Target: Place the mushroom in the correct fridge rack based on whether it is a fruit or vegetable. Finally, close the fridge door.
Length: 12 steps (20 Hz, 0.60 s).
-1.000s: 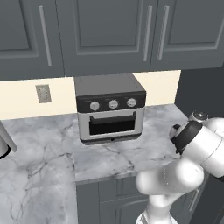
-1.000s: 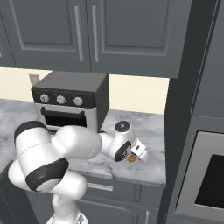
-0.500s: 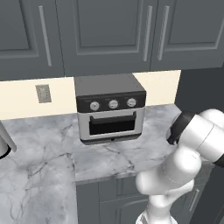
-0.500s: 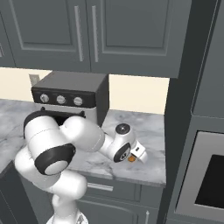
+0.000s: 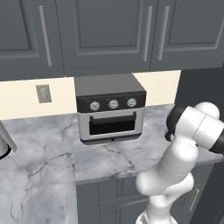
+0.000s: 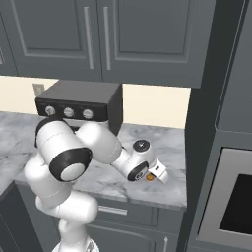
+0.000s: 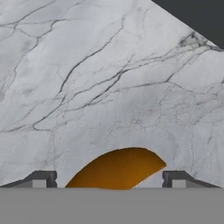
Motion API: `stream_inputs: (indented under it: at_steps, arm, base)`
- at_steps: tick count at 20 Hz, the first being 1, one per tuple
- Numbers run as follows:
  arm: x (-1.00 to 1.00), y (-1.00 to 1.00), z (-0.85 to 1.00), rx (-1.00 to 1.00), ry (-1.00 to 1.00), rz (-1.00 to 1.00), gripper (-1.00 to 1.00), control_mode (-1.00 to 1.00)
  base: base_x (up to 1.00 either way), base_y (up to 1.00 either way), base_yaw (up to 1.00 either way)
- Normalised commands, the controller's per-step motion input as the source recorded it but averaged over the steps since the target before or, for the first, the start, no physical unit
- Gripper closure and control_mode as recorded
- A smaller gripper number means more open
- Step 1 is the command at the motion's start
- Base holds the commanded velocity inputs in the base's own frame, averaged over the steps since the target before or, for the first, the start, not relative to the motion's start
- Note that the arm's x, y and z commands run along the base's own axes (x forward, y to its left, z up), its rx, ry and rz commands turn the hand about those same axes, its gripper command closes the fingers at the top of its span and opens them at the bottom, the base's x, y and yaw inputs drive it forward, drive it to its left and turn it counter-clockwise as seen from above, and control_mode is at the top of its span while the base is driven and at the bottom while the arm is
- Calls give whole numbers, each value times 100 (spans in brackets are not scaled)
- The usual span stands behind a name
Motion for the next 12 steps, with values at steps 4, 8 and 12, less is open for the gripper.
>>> stream_inputs:
  at_steps: [4, 8, 12]
  arm:
    - [11, -9, -30, 0, 0, 0, 100, -100]
    - [1, 0, -5, 0, -1, 0, 100, -100]
    - [-1, 1, -8, 0, 0, 0, 100, -100]
  base:
    - [0, 0, 0]
    - [0, 0, 0]
    - [0, 0, 0]
